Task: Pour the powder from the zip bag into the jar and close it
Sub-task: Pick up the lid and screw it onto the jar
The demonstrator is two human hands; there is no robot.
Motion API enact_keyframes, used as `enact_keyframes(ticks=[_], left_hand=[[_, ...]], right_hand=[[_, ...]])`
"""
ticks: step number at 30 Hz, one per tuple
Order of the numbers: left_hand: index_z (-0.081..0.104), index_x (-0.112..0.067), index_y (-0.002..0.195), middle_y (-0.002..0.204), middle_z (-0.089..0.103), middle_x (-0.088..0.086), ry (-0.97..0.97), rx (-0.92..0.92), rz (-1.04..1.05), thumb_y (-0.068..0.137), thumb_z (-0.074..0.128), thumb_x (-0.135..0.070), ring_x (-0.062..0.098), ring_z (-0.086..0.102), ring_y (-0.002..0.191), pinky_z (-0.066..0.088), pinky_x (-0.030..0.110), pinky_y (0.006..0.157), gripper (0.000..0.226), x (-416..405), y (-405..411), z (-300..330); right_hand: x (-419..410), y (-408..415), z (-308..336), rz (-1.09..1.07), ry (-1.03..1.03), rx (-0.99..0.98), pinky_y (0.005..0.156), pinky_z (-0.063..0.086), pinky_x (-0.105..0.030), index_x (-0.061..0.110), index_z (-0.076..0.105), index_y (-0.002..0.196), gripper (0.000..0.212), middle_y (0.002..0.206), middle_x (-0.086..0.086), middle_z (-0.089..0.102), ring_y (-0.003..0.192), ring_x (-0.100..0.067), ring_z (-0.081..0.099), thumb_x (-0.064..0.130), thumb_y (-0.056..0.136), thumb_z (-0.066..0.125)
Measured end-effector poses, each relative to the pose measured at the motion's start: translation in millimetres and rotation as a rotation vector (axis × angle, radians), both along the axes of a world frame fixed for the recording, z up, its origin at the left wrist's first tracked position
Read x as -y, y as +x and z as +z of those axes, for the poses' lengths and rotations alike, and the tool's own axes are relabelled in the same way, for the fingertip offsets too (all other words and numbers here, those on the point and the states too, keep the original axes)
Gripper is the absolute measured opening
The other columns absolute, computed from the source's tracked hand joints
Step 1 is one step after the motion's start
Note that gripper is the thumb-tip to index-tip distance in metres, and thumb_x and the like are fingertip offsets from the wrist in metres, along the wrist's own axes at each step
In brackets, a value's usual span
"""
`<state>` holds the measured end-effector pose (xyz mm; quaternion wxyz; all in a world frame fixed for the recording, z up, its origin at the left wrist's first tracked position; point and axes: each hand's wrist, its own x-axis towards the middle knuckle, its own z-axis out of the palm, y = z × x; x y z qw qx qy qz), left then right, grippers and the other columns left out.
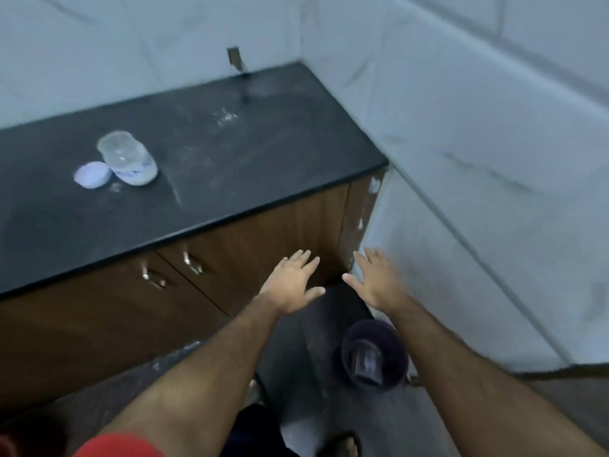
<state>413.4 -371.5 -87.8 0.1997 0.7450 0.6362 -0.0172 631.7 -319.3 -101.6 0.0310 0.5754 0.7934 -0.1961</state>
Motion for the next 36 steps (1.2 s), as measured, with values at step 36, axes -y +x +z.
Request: enact_keyframes(ticks=[36], left_hand=[[0.051,-0.015,0.133,0.103,0.053,-0.031,0.325,0.486,0.878,0.08,0.078,-0.027,-0.013,0.054,0.094,0.045,0.023,0.086,0.06,-83,-436,78]], right_hand=[[-176,-487,81,0.256,-0.24,-0.496,0.114,0.035,-0.033,0.017,0.031,0.156,0.099,0.157,-0.006,0.044,0.143,-0.022,0.042,0.025,0.074,0.086]])
